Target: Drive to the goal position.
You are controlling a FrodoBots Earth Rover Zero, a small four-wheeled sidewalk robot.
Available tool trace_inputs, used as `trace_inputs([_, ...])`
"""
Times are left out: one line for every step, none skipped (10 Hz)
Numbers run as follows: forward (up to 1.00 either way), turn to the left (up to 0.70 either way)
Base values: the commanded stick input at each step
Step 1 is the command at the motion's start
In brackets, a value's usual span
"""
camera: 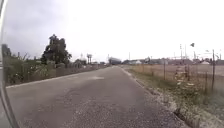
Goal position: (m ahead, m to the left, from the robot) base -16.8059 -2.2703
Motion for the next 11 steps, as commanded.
trace_inputs([0.08, 0.00])
trace_inputs([0.08, 0.00])
trace_inputs([0.08, 0.00])
trace_inputs([0.08, 0.00])
trace_inputs([0.08, 0.00])
trace_inputs([0.08, 0.00])
trace_inputs([0.08, 0.00])
trace_inputs([0.08, 0.00])
trace_inputs([0.08, 0.00])
trace_inputs([0.08, 0.00])
trace_inputs([0.08, 0.00])
